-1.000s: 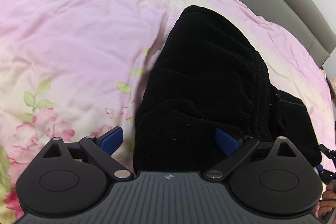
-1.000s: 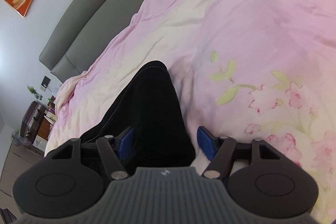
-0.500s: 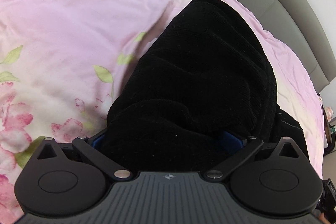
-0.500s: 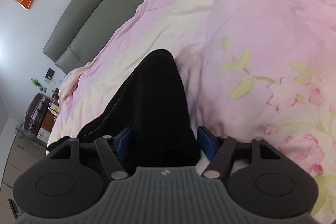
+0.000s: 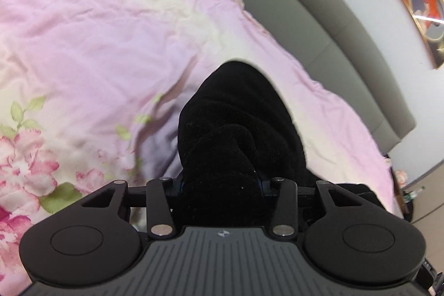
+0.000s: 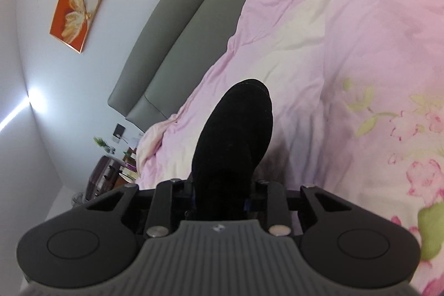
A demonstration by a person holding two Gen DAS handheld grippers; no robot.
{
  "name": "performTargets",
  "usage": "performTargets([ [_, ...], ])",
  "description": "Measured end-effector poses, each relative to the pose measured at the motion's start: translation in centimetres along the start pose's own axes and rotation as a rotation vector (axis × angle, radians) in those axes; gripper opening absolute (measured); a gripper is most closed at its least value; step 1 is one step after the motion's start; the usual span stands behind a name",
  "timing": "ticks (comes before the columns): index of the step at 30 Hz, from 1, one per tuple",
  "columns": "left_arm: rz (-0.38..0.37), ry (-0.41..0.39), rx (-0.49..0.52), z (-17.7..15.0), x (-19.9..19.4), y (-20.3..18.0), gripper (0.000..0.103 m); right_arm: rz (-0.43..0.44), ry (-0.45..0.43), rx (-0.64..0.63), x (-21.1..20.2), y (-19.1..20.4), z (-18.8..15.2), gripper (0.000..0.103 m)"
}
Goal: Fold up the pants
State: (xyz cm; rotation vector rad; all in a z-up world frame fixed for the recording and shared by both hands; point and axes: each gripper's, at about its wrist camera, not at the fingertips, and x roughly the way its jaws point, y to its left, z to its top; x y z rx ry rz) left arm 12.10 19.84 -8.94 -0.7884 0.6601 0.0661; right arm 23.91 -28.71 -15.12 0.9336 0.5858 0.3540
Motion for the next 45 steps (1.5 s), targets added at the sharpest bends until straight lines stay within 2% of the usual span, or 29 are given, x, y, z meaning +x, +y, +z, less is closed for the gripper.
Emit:
performTargets([
  [2,-0.016,0.006,-0.001,0.5,-1.1,0.1,0.049,0.009,-0.008,0.022,-2.2,0.7,0.1,0.024],
  [4,0.007,0.054,0.006,0.6,-1.1,0.8,0.049,-0.039,0.017,0.052,-3.4,0.3,0.0,0.024],
  [7,0.1,0.15,0.037,-1.5,0.4,2.4,0.049,-0.168,0.096,0.176,-3.2,-3.8,-1.7,0.025],
  [9,0.146,0.165,0.067,-3.1,1.0,3.2,0.052,-0.234,0.111,0.249,-3.0,-6.3,-3.2,0.026],
  [12,0.109,0.119,0.019,-3.4,-0.1,4.4,0.058,-0.168,0.075,0.328,-3.4,-7.4,-3.4,0.035],
  [15,0.131,0.075,0.0,-3.0,-1.5,4.3,0.061,-0.14,0.051,0.354,-3.5,-7.3,-3.6,0.041],
  [17,0.183,-0.001,0.076,-2.5,-3.5,2.8,0.058,-0.128,0.032,0.388,-3.8,-7.6,-4.0,0.041],
  [20,0.239,-0.145,0.232,-2.0,-6.3,0.1,0.061,-0.111,0.002,0.434,-4.1,-7.7,-4.8,0.043],
  [22,0.202,-0.157,0.328,-1.7,-6.7,-1.9,0.062,-0.106,-0.002,0.43,-4.0,-7.7,-5.1,0.045],
  [24,0.158,-0.128,0.448,-2.1,-6.1,-4.0,0.062,-0.106,0.004,0.415,-3.7,-7.4,-5.4,0.046],
  [26,0.135,-0.099,0.602,-3.2,-4.3,-6.5,0.062,-0.107,0.015,0.403,-3.4,-7.3,-5.6,0.046],
  [28,0.116,-0.096,0.692,-4.5,-2.4,-7.8,0.063,-0.11,0.02,0.387,-2.9,-6.9,-5.7,0.046],
  [31,0.103,-0.054,0.702,-5.4,0.4,-8.3,0.068,-0.104,0.023,0.391,-3.0,-6.9,-5.6,0.046],
  [35,0.206,0.057,0.7,-6.8,2.9,-7.2,0.068,-0.106,0.023,0.389,-2.8,-7.1,-5.7,0.047],
  [37,0.214,0.101,0.674,-7.4,3.5,-6.0,0.069,-0.106,0.021,0.376,-2.6,-7.1,-5.8,0.048],
  [41,0.194,0.109,0.625,-7.7,3.7,-3.9,0.071,-0.109,0.021,0.32,-1.2,-6.3,-5.9,0.05],
  [42,0.191,0.117,0.621,-7.5,3.8,-3.8,0.072,-0.111,0.023,0.289,-1.0,-5.9,-5.9,0.046],
  [43,0.191,0.129,0.618,-7.2,3.7,-3.9,0.072,-0.123,0.014,0.236,-1.0,-5.3,-5.9,0.032],
  [45,0.193,0.153,0.617,-6.9,3.6,-4.2,0.072,-0.115,-0.016,0.085,-1.0,-3.1,-5.9,0.029],
])
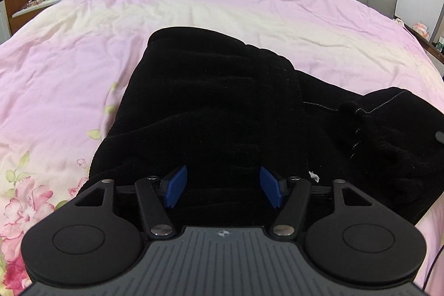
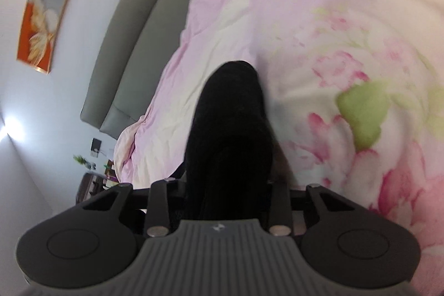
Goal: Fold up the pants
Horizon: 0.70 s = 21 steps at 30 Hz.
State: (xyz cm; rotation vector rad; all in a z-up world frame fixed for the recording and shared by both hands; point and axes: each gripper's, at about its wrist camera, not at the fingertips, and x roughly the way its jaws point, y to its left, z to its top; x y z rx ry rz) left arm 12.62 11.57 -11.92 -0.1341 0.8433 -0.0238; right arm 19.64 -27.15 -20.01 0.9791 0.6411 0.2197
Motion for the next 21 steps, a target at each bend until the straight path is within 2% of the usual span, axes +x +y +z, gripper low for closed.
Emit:
performTargets([
  [4,-0.02,0.017,0.002,0.2,-0.5,0.2,0.072,0.058,-0.07,-0.184,-0.7,4.2,-0.9,0.028],
  [6,-0.024,0.015,0.007,0.0,-0.8,0.2,0.072,0.057,-0.074,-0.222,-0.6,4.8,-1.4,0.028],
  [8,-0.023,0.018,0.001,0.1,-1.1,0.1,0.072,0.025,-0.066,-0.202,-0.3,4.2,-1.5,0.028],
  [13,-0.023,0.004,0.01,0.8,-2.1,0.0,0.072,-0.026,-0.047,-0.034,0.0,0.0,-0.7,0.028],
  [21,0.015,-0.027,0.018,1.5,-3.6,2.0,0.072,-0.057,-0.06,-0.055,-0.3,0.2,-1.3,0.028],
])
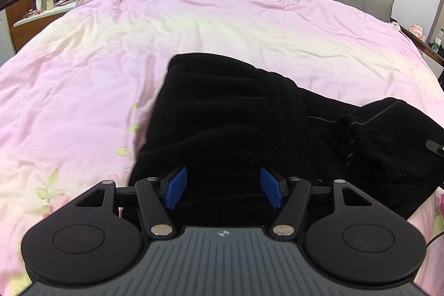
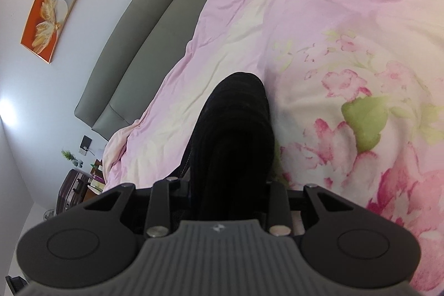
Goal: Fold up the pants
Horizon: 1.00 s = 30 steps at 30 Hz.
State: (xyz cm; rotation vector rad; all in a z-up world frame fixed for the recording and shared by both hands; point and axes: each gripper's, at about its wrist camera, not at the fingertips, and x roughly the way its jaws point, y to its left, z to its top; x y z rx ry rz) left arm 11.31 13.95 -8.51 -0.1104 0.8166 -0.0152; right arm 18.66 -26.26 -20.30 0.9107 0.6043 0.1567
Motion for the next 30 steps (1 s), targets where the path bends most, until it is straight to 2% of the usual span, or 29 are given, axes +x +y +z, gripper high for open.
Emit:
performTargets([
  [5,0.04,0.001,-0.038,-0.3,-0.7,2.7,0.074,-0.014,-0.008,0.061,-0.4,-1.2,-0.5,0.028],
  [9,0.072,0.057,-0.068,-1.0,0.1,4.4,0.074,-0.014,-0.019,0.138,-0.7,-1.7,-0.7,0.028],
  [11,0.057,0.066,-0.099,-1.5,0.7,5.1,0.081,-0.023,-0.025,0.18,-0.8,-1.6,-0.7,0.028],
  [15,0.0,0.107,-0.212,-2.4,2.4,6.5,0.083,-0.034,-0.062,0.272,-1.2,-1.5,-1.3,0.028],
  [16,-0.006,0.115,-0.232,-2.4,2.7,6.8,0.086,-0.036,-0.07,0.292,-1.3,-1.6,-1.5,0.028],
  [20,-0.008,0.12,-0.187,-2.0,3.3,6.7,0.092,-0.042,-0.089,0.349,-1.8,-1.9,-1.9,0.028],
  [23,-0.021,0.117,-0.152,-2.0,3.5,6.9,0.095,-0.055,-0.102,0.366,-2.0,-1.6,-2.1,0.028],
  [26,-0.063,0.118,-0.188,-2.3,3.5,7.8,0.095,-0.075,-0.127,0.377,-2.2,-0.7,-2.4,0.028],
  [30,-0.086,0.125,-0.225,-2.4,3.6,8.2,0.095,-0.123,-0.191,0.221,-2.6,4.0,-2.6,0.027],
])
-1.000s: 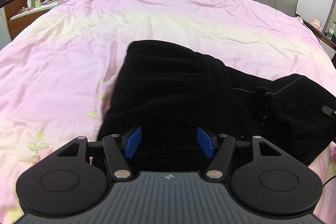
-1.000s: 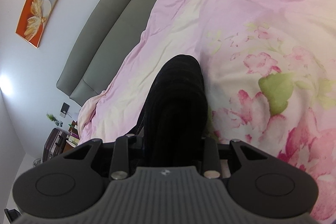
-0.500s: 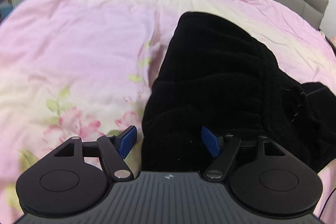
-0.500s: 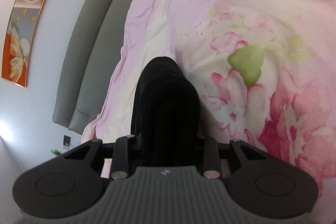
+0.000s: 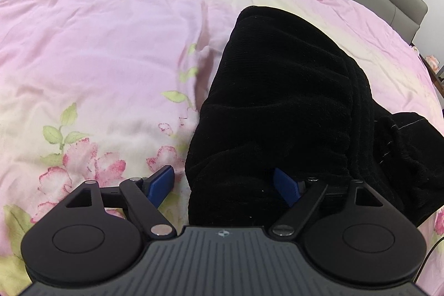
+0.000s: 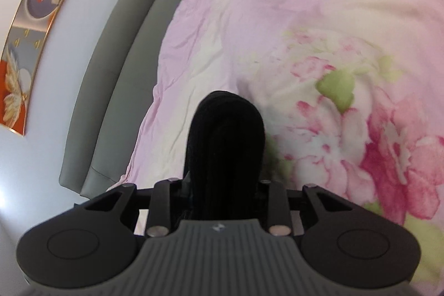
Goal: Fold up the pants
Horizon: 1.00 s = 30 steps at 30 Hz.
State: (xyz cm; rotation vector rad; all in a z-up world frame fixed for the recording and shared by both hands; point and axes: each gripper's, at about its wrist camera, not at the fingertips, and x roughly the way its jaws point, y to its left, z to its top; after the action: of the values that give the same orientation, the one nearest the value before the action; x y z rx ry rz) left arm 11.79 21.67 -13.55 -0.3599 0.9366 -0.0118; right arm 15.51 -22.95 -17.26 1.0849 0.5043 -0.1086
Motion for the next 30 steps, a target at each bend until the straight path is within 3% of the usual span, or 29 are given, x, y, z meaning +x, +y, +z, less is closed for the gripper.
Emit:
performTargets([
  [3,-0.013,0.004,-0.015,0.1,-0.1,0.2,0.094,0.008,-0.064,-0.227,-0.7,5.9,-1.9,0.026],
  [5,-0.034,0.007,-0.038,0.2,-0.2,0.6,0.092,0.04,-0.109,-0.443,-1.2,10.5,-4.4,0.026],
  [10,-0.069,0.014,-0.061,0.2,-0.2,1.2,0.091,0.201,-0.177,-0.948,-2.1,19.1,-13.8,0.026],
  [13,-0.102,0.022,-0.085,0.3,-0.5,1.9,0.09,0.266,-0.162,-1.259,-1.7,21.7,-20.6,0.026],
  [17,-0.136,0.016,-0.131,0.3,-1.9,3.6,0.089,0.307,-0.124,-1.591,-0.1,21.5,-27.6,0.026],
  [20,-0.121,-0.001,-0.144,0.4,-3.3,4.4,0.088,0.3,-0.1,-1.713,1.1,20.1,-29.9,0.027],
  [25,-0.115,-0.054,-0.157,1.2,-5.8,5.1,0.083,0.287,-0.098,-1.782,1.6,18.9,-30.2,0.028],
  [27,-0.135,-0.089,-0.171,1.7,-6.8,5.3,0.082,0.301,-0.124,-1.86,1.4,18.6,-30.8,0.033],
  [30,-0.159,-0.141,-0.163,2.2,-8.2,5.0,0.082,0.343,-0.134,-1.955,0.7,17.9,-31.4,0.05],
])
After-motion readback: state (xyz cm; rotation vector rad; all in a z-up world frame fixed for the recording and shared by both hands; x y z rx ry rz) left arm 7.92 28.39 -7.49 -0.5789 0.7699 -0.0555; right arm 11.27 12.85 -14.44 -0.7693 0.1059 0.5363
